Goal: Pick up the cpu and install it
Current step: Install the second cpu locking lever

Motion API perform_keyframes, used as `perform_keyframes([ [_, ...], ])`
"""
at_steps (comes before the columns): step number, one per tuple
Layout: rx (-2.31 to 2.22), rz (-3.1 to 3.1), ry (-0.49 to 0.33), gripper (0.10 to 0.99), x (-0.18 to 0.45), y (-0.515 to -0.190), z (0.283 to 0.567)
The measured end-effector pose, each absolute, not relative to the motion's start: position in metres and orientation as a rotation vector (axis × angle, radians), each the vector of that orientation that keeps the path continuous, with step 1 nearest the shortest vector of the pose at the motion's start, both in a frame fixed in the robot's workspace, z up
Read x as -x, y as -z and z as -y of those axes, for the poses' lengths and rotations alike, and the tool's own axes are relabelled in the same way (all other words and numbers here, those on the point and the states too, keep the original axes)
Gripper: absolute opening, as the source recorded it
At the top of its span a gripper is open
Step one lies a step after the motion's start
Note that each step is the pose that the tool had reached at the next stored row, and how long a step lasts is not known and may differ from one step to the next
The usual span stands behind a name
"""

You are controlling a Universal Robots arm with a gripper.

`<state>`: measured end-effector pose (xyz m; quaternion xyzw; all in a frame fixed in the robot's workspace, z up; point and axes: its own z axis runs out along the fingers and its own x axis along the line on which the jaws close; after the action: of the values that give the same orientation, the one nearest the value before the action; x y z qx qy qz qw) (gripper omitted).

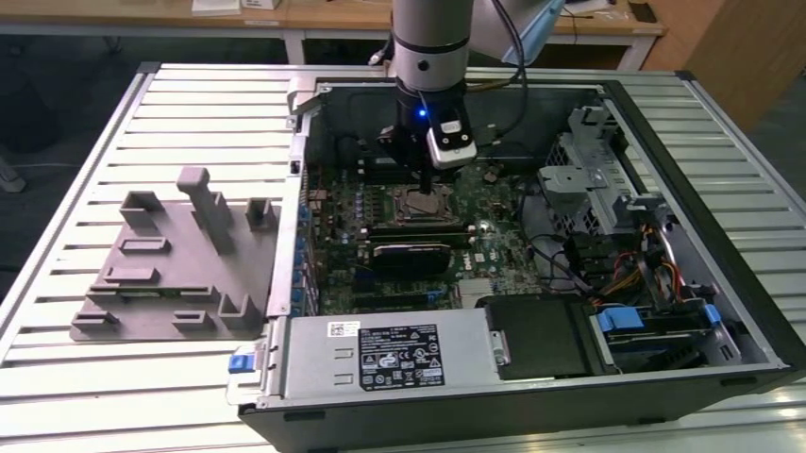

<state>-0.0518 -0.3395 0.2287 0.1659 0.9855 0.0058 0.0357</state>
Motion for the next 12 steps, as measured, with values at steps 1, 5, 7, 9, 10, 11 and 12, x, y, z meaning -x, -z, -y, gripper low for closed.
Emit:
perform_keyframes([
  [1,-0.510,-3.028,-0.018,0.106,0.0518,-0.2287,0.3395],
  [5,-0.510,-3.028,-0.018,0.106,0.0518,-0.2287,0.3395],
  [7,-0.510,-3.028,-0.018,0.106,0.0518,-0.2288,0.3395],
  [9,-0.510,-3.028,-0.017,0.106,0.0518,-0.2294,0.3396],
  [10,-0.510,-3.028,-0.017,0.106,0.0518,-0.2302,0.3396],
  [11,-0.510,-3.028,-0.017,0.106,0.0518,-0.2312,0.3396],
  [12,-0.510,-3.028,-0.017,0.106,0.0518,-0.2327,0.3396],
])
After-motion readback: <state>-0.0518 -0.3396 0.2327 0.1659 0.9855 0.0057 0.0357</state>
